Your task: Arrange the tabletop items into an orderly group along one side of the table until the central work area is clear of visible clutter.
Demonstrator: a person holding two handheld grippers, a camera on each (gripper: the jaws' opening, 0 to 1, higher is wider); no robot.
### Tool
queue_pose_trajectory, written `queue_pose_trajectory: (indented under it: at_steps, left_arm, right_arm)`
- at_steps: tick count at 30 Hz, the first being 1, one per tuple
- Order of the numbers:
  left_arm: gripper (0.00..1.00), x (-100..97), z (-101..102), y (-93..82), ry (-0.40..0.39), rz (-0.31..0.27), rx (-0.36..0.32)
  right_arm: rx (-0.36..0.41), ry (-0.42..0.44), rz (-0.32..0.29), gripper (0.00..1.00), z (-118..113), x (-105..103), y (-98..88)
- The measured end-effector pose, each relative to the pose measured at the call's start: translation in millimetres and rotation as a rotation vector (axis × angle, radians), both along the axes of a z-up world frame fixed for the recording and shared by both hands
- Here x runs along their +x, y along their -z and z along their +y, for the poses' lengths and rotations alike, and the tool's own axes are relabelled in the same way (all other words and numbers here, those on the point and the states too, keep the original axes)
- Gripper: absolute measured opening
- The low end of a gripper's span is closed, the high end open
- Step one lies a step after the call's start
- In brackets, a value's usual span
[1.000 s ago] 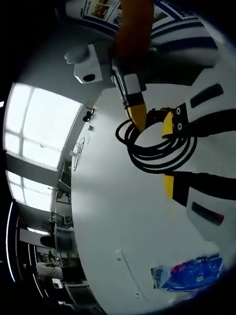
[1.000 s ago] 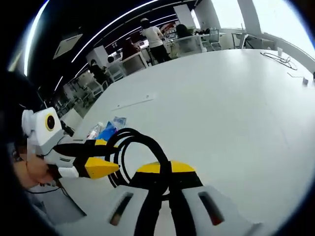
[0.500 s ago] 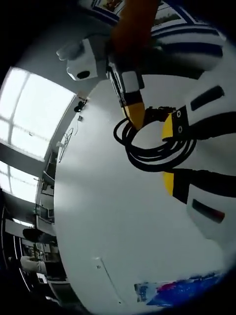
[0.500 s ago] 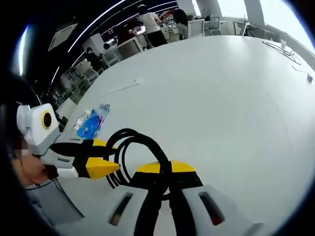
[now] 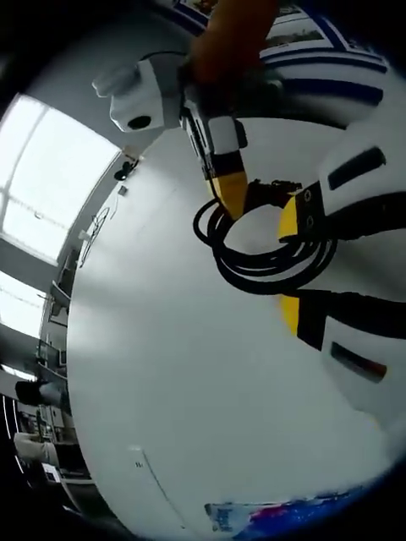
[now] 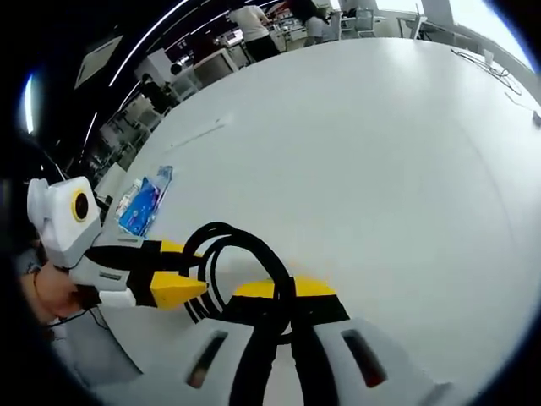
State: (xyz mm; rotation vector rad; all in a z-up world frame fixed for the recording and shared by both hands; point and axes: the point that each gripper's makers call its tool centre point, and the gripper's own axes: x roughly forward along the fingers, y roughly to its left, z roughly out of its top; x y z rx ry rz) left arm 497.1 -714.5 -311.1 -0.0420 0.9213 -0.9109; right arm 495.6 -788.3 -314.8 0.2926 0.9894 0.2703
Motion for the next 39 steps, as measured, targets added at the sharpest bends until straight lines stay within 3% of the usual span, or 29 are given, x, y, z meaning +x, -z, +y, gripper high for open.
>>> queue_pose_trajectory:
  at_steps: [24, 39]
  left_arm:
    - [0.2, -9.0, 4.0, 5.5, -0.032, 0.063, 0.02]
    - [0.2, -3.2, 11.0, 4.8, -0.069, 0.075, 0.025]
  right_arm:
    - [0.009, -0.03, 0.066, 0.01, 4.4, -10.8, 3.6]
    - [0.02, -0.051, 0.072, 0.02, 8.8, 0.5, 1.7]
